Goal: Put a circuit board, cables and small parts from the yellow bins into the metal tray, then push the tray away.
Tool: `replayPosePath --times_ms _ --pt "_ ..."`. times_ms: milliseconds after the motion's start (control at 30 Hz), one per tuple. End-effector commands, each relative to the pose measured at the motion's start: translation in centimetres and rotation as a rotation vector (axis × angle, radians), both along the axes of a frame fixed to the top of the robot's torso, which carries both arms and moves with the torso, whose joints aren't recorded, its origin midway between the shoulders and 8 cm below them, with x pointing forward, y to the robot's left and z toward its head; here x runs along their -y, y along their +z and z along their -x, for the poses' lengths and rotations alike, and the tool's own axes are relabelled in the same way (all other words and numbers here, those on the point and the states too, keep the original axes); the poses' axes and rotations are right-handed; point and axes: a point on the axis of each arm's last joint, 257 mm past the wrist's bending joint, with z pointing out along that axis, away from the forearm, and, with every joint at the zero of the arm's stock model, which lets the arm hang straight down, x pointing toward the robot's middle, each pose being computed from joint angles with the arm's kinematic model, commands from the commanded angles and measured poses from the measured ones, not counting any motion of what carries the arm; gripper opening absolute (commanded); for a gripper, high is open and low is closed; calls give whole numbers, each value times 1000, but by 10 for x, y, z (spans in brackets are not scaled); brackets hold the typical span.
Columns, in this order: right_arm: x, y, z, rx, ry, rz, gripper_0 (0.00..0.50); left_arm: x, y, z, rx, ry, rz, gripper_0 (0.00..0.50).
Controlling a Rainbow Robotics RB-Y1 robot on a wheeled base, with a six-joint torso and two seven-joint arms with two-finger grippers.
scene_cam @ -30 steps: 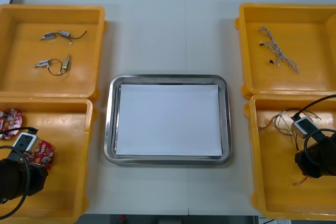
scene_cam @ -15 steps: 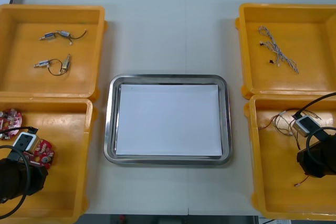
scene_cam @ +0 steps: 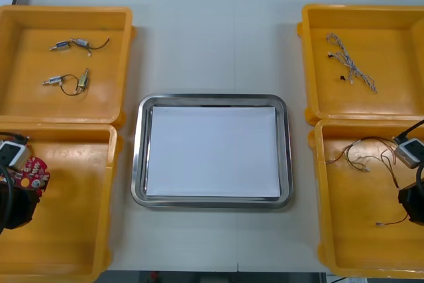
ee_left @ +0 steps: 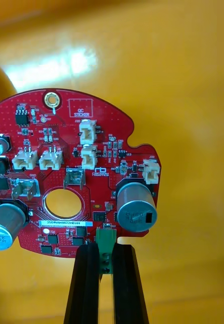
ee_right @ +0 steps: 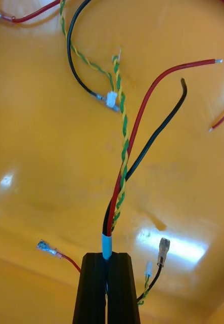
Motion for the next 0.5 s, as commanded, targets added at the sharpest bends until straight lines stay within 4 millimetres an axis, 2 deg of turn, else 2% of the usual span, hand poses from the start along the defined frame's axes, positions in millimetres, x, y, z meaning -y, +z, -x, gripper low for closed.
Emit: replayPosePath --times_ms 33,233,400,500 --pt "3 33 -8 55 -10 -22 0 15 55 -11 73 65 24 0" --pt "-2 56 -12 75 6 -32 0 55 86 -14 65 65 121 0" --pt "-8 77 -24 137 22 -19 0 95 116 -35 114 35 219 0" --pt "-14 86 -29 161 37 -20 0 113 126 -41 126 25 249 0"
